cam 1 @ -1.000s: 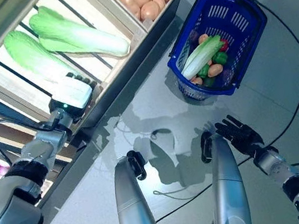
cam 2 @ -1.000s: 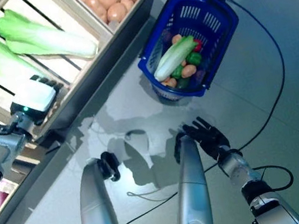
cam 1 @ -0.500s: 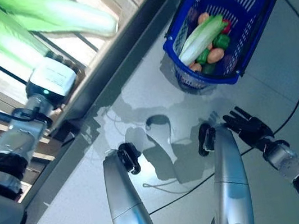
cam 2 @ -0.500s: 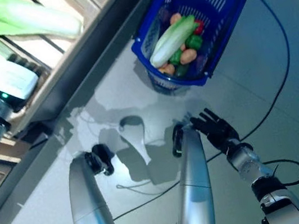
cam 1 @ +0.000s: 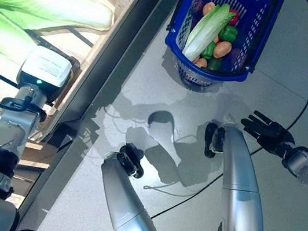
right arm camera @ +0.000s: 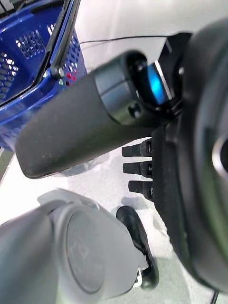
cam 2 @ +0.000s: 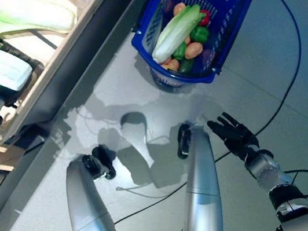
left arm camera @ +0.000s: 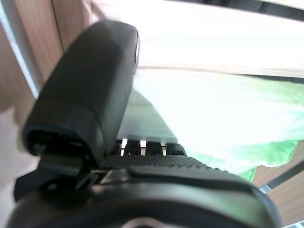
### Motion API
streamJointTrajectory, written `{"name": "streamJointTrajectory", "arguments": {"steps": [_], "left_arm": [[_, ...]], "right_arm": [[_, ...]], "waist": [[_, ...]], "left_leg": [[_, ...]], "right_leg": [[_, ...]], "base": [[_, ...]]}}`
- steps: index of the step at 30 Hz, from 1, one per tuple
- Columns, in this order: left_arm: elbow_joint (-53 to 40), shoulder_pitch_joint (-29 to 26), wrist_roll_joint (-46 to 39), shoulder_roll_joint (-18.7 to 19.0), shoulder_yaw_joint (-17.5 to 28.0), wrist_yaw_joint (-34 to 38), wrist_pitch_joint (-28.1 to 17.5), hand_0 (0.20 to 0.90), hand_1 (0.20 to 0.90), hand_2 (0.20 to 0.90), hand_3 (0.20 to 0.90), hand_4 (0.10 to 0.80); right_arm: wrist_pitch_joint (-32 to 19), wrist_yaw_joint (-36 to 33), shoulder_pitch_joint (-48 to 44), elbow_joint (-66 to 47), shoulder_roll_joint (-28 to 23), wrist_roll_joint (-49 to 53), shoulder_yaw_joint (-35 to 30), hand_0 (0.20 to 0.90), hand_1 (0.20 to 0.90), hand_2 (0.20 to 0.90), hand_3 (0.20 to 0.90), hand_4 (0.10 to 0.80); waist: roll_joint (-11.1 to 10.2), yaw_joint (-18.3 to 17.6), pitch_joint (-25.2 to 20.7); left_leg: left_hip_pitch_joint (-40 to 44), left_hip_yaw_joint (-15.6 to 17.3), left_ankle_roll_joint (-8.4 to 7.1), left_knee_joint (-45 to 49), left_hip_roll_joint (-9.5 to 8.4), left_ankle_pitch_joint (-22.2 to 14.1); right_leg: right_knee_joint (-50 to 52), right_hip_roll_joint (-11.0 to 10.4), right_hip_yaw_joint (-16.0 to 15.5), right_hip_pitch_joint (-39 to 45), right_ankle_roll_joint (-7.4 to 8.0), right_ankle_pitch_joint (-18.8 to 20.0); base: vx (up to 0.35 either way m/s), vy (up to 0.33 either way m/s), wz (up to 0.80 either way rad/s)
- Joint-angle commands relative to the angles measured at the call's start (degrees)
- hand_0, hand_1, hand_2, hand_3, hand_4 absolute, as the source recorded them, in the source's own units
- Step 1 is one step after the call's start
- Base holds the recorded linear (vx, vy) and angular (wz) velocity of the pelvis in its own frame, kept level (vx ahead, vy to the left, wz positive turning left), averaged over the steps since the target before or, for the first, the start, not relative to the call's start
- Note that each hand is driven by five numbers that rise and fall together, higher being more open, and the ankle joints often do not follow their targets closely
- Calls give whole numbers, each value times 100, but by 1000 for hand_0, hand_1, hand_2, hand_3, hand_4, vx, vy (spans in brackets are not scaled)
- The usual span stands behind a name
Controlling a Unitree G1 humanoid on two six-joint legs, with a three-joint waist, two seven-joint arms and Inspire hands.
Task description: Put vegetables into the basket
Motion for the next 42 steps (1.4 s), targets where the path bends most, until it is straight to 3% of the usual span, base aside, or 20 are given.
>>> {"name": "streamJointTrajectory", "arguments": {"steps": [1,13,24,29,31,34,35,36,37,38,39,41,42], "left_arm": [[425,35,-220,696,-43,315,234,300,300,300,300,400],[455,134,-419,737,103,1540,1,300,300,300,300,400],[413,451,-750,689,504,2401,-597,300,300,300,300,400],[104,666,-1424,647,880,2582,-1079,300,300,300,300,400],[-201,806,-1911,563,1125,2510,-1261,300,300,300,300,400],[-772,1323,-2688,304,1829,2265,-1479,300,300,300,300,400],[-1008,1602,-2926,20,2215,2156,-1707,300,300,300,300,400],[-1067,1680,-2993,-73,2320,2077,-1748,300,300,300,300,400],[-1189,1882,-3403,-435,2604,1848,-2039,300,300,300,300,400],[-1277,1993,-3675,-627,2789,1584,-2178,300,300,300,300,400],[-1303,2034,-3900,-694,2836,1426,-2275,300,300,300,300,400],[-1481,2424,-4929,-1376,3338,481,-2697,300,300,300,300,400],[-1524,2504,-5160,-1521,3424,283,-2767,300,300,300,300,400]], "right_arm": [[-353,358,341,-71,-472,409,-512,900,900,900,900,800],[-321,512,312,-129,-291,415,-454,900,900,900,900,800],[-350,613,381,-142,30,246,-400,900,900,900,900,800],[-614,845,481,-269,221,-134,-317,900,900,900,900,800],[-986,906,505,-613,311,-602,-193,900,900,900,900,800],[-1689,1057,593,-1454,469,-1617,228,900,900,900,900,800],[-2035,1127,540,-1738,534,-2068,411,900,900,900,900,800],[-2106,1117,499,-1790,543,-2139,470,900,900,900,900,800],[-2390,1127,334,-1893,567,-2497,623,900,900,900,900,800],[-2525,1074,232,-1923,581,-2682,706,900,900,900,900,800],[-2594,1070,209,-1929,588,-2767,733,900,900,900,900,800],[-2728,870,-2,-2065,654,-3223,898,900,900,900,900,800],[-2740,846,-26,-2085,672,-3345,918,900,900,900,900,800]], "waist": [[207,-71,-381],[269,-90,-672],[332,-106,-1051],[343,-76,-1262],[326,-49,-1370],[291,-13,-1505],[260,27,-1604],[253,38,-1635],[216,98,-1745],[212,119,-1813],[209,127,-1827],[178,215,-2051],[171,230,-2096]], "left_leg": [[178,-221,-446,105,358,-904],[1132,126,-416,-552,320,-770],[2540,415,-361,-1618,150,-509],[3257,486,-340,-2298,82,-318],[3530,524,-338,-2570,54,-222],[4087,590,-334,-3115,-17,-19],[4373,617,-330,-3405,-57,80],[4469,624,-331,-3503,-67,117],[4751,636,-331,-3787,-97,238],[4904,686,-278,-4081,-121,478],[5011,646,-329,-4080,-128,363],[5564,736,-271,-4807,-206,777],[5660,756,-277,-4922,-221,828]], "right_leg": [[-5,-420,200,399,164,-311],[-616,-331,-23,1354,183,-239],[-1453,-160,-124,2666,139,-184],[-1939,-160,-196,3329,95,-141],[-2151,-141,-252,3595,90,-107],[-2586,-89,-347,4141,93,-21],[-2844,-74,-424,4430,112,28],[-2928,-70,-450,4528,117,48],[-3186,-53,-530,4818,136,115],[-3473,-26,-623,4977,103,315],[-3456,-19,-607,5081,156,194],[-4198,132,-814,5648,139,499],[-4323,170,-844,5752,145,528]], "base": [[-2,-60,-5],[21,-69,1],[51,-85,-4],[44,-108,-4],[36,-99,1],[68,-149,2],[61,-161,3],[92,-205,3],[22,-163,4],[82,-159,7],[20,-125,12],[89,-151,16],[130,-164,9]]}}
